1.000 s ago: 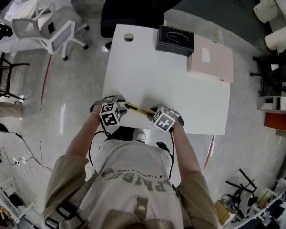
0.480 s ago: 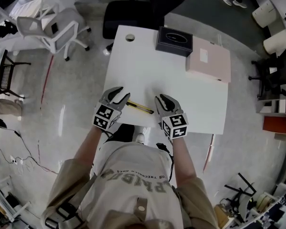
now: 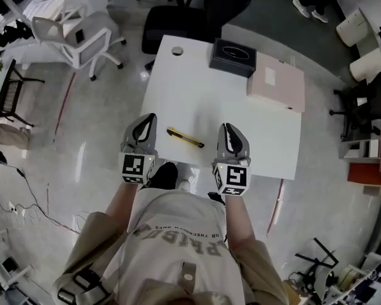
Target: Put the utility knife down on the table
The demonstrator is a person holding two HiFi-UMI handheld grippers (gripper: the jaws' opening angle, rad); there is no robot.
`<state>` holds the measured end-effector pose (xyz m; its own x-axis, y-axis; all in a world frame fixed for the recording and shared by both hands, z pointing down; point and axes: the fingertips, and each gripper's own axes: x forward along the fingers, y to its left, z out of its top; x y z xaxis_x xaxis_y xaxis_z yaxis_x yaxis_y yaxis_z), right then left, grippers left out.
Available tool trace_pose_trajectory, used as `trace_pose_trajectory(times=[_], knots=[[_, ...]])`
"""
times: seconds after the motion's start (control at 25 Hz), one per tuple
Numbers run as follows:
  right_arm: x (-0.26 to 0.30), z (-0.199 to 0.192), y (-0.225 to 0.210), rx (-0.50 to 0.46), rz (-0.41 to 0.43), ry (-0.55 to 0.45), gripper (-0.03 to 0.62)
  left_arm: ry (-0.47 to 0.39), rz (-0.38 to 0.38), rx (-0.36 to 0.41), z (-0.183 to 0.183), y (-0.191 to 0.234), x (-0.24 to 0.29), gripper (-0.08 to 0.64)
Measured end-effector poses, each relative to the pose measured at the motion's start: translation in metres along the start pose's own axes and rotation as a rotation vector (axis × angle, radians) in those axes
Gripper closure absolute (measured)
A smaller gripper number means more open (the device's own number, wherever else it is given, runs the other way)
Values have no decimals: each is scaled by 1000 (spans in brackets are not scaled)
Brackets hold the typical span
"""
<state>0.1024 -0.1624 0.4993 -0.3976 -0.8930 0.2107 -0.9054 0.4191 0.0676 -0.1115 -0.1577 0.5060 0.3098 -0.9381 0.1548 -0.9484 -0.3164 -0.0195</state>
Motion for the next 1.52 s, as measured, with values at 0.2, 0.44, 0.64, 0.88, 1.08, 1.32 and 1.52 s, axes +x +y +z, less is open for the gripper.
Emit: trace_pose_trajectory(times=[0.2, 0.44, 0.64, 0.88, 1.08, 1.32, 1.52], knots=[[-20, 24, 0, -42, -48, -78, 589, -95, 55, 14, 24, 0, -25, 548], [-37, 35, 9, -56, -25, -112, 589, -178, 71, 65, 57, -11, -40, 549], [-50, 40, 5, -57, -56, -141, 590, -197, 73, 68, 63, -18, -50, 549], [-58, 47, -2, -53, -67, -164, 589, -214, 84, 80, 70, -20, -53, 549], [-61, 48, 8, -109, -47, -180, 591, -217, 87, 128, 72, -23, -56, 549], [-64, 54, 12, -147, -67, -200, 592, -223, 84, 163, 72, -26, -59, 549], [-65, 59, 11, -161, -74, -214, 591, -236, 77, 179, 78, -29, -59, 549]])
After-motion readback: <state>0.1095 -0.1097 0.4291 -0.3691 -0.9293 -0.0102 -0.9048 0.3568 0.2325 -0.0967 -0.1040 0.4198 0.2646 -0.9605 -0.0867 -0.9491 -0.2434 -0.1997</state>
